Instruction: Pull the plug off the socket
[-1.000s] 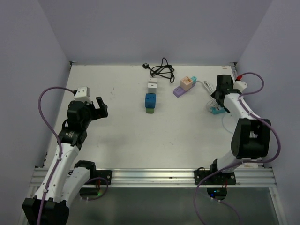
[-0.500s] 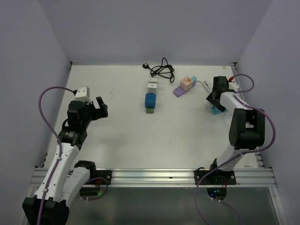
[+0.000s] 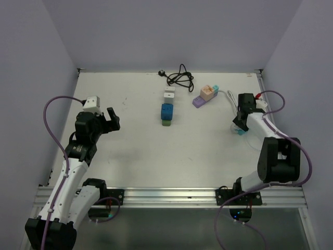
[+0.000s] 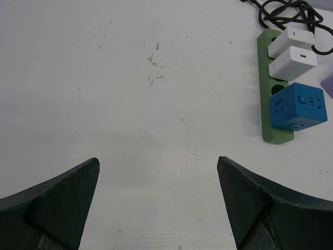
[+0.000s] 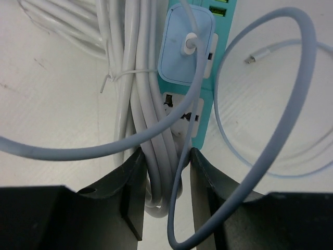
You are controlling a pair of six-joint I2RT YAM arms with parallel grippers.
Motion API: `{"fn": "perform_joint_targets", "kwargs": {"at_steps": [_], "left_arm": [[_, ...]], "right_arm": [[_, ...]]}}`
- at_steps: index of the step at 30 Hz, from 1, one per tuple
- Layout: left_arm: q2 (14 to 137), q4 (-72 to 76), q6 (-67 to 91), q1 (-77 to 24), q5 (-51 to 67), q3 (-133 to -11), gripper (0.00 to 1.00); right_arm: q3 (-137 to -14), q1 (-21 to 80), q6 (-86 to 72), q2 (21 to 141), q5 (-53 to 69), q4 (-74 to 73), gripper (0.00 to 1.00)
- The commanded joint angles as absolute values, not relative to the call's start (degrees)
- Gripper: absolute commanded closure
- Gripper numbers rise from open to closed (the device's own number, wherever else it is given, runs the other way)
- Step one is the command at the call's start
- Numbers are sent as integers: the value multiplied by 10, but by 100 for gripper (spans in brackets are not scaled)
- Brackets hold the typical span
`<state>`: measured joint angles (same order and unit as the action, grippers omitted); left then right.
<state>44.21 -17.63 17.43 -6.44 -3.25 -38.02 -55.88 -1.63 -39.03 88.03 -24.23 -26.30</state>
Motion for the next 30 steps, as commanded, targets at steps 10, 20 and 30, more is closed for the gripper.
{"fn": "perform_joint_targets", "kwargs": {"at_steps": [10, 20, 30], "left_arm": [[443, -153, 178, -64, -31, -383, 0], [444, -154, 178, -65, -32, -384, 0], [442, -155, 178, -65, -34, -383, 0]], "right_arm": [[-483, 124, -413, 708, -243, -360, 94], [-482, 359, -424, 772, -202, -287, 97], [-577, 642, -396, 892, -195, -260, 96]]}}
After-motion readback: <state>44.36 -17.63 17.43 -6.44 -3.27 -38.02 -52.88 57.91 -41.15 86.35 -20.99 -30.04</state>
